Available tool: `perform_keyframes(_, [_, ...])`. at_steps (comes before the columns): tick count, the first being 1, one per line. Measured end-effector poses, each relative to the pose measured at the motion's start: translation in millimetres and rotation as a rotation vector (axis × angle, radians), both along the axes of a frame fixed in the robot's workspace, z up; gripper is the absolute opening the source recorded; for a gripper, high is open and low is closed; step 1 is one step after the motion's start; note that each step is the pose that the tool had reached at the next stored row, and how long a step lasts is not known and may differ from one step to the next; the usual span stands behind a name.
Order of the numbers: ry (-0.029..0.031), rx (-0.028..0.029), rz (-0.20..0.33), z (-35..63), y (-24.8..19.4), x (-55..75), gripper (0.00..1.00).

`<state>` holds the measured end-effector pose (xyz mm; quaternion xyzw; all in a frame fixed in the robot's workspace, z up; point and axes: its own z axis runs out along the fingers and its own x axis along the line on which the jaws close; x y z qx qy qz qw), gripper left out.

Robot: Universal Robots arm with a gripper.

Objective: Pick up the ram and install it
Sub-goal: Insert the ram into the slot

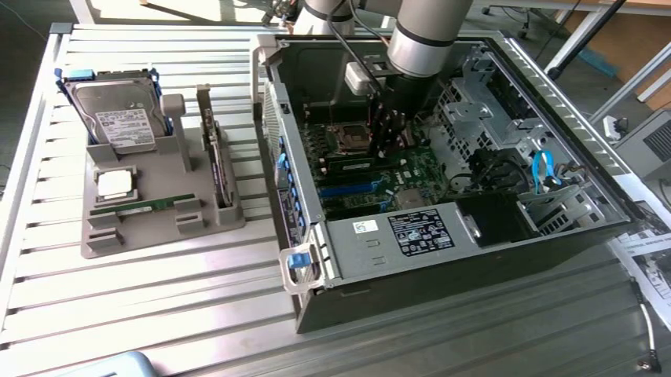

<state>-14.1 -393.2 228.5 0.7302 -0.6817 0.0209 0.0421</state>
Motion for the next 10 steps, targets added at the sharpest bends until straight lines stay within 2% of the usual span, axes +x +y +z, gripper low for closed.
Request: perform_keyframes(10, [0.0, 0.0, 0.0, 10.2, 0.0, 0.0, 0.27])
